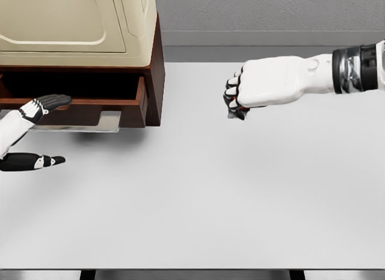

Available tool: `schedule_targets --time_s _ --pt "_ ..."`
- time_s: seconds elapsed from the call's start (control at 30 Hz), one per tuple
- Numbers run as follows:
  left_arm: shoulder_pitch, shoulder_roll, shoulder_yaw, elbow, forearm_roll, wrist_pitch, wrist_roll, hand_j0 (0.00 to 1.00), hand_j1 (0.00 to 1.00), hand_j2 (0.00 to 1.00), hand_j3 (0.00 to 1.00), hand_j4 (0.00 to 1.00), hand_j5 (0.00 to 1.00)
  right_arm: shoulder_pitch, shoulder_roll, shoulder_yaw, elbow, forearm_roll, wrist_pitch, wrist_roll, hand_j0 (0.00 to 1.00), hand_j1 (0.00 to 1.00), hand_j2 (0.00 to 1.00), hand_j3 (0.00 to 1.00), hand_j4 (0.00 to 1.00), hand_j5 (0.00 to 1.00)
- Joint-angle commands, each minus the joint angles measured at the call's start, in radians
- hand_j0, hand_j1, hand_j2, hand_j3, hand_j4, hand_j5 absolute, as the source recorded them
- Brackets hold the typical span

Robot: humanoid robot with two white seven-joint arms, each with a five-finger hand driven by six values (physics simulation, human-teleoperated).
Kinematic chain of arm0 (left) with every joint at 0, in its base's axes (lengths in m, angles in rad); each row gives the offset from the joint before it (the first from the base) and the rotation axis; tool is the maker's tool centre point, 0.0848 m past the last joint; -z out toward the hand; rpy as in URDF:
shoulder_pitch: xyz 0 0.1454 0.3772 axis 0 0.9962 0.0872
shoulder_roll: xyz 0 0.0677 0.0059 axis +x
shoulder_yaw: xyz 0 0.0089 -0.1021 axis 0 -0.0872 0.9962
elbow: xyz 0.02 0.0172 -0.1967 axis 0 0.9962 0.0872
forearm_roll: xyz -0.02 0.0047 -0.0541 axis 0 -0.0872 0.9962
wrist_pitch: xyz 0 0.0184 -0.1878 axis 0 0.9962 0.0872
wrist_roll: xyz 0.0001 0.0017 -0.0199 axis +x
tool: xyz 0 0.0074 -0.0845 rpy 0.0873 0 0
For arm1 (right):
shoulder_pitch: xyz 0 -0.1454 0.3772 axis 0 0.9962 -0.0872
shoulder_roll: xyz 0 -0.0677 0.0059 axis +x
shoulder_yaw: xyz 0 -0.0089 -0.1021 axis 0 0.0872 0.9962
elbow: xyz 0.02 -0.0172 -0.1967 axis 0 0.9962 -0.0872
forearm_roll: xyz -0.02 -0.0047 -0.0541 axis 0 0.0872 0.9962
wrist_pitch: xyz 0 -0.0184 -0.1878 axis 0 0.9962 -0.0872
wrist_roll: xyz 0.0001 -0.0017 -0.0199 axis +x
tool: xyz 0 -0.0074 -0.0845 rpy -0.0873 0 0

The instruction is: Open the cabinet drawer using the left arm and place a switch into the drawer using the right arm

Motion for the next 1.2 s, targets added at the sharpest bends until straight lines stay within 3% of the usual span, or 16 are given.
schedule_targets --time_s 0.0,0.37,0.73,1.17 --pt "-0.002 0.001 0.0 0.0 0.008 0.002 0.0 1.0 1.0 1.0 1.0 1.0 1.0 -0.002 0.027 -0.004 0.0 -0.004 0.003 -0.001 0.38 0.38 0.38 0.38 0.38 0.38" --pt "0.0 0.001 0.0 0.0 0.008 0.002 0.0 1.0 1.0 1.0 1.0 1.0 1.0 -0.052 0.138 -0.006 0.003 0.001 0.003 -0.001 0.38 0.38 0.38 0.38 0.38 0.38" --pt "0.0 0.001 0.002 0.0 0.008 0.002 0.0 1.0 1.0 1.0 1.0 1.0 1.0 -0.086 0.27 -0.009 0.077 0.005 0.003 -0.001 0.38 0.38 0.38 0.38 0.38 0.38" --pt "0.0 -0.001 0.002 0.0 0.008 0.002 0.0 1.0 1.0 1.0 1.0 1.0 1.0 -0.15 0.372 -0.009 0.08 0.005 0.003 -0.001 0.38 0.38 0.38 0.38 0.38 0.38"
